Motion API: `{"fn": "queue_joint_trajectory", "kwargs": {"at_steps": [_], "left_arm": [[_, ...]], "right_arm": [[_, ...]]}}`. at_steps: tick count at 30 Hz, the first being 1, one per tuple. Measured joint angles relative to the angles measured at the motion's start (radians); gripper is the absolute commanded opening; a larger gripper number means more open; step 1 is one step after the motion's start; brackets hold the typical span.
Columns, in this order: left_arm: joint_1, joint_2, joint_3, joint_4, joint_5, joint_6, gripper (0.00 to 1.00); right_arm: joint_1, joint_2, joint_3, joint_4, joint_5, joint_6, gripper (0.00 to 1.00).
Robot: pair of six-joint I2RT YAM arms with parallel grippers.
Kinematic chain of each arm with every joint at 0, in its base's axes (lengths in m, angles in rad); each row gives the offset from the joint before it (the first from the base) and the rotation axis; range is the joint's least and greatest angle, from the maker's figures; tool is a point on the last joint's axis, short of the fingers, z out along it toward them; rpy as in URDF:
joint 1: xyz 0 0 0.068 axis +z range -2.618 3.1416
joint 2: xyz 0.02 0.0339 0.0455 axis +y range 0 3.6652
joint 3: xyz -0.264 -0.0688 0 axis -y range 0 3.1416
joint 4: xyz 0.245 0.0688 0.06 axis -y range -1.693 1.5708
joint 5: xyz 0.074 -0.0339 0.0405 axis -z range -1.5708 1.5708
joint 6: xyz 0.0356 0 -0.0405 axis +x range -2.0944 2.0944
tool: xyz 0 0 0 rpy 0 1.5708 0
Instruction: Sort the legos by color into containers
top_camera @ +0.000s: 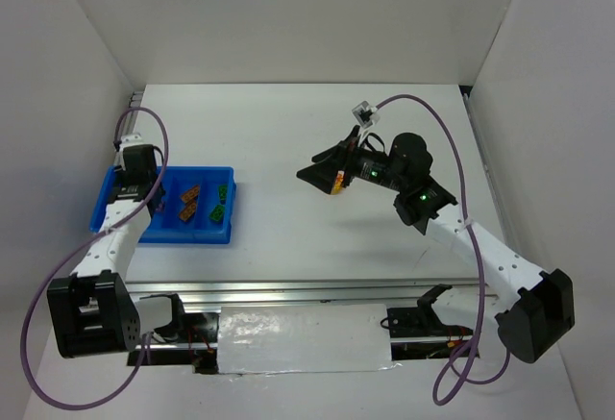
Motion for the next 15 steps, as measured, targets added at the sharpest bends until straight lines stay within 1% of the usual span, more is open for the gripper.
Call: {"fn": "queue_joint_trajectory", "kwargs": {"at_steps": [3, 8, 11, 13, 14, 15], "left_arm": [[0.0, 0.001, -0.006, 0.013, 0.019, -0.022, 0.2], [0.0, 0.044, -0.029, 0.026, 0.029, -0.045, 0.27], [0.0, 0.09, -0.029, 0.021, 0.032, -0.053, 0.36], [0.0, 0.11, -0.029, 0.019, 0.036, -0.067, 0.39], [0.0, 0.118, -0.029, 0.019, 0.04, -0.071, 0.47], [0.0, 0.122, -0.029, 0.019, 0.044, -0.073, 0.51]], "right_arm": [[0.0, -0.007, 0.0, -0.009, 0.007, -0.009, 1.0], [0.0, -0.007, 0.0, -0.013, 0.012, -0.013, 1.0], [0.001, -0.007, 0.0, -0.013, 0.014, -0.017, 1.0], [0.001, -0.007, 0.0, -0.013, 0.014, -0.018, 1.0], [0.001, -0.007, 0.0, -0.013, 0.014, -0.018, 1.0], [0.001, -0.007, 0.0, -0.013, 0.014, -0.019, 1.0]]}}
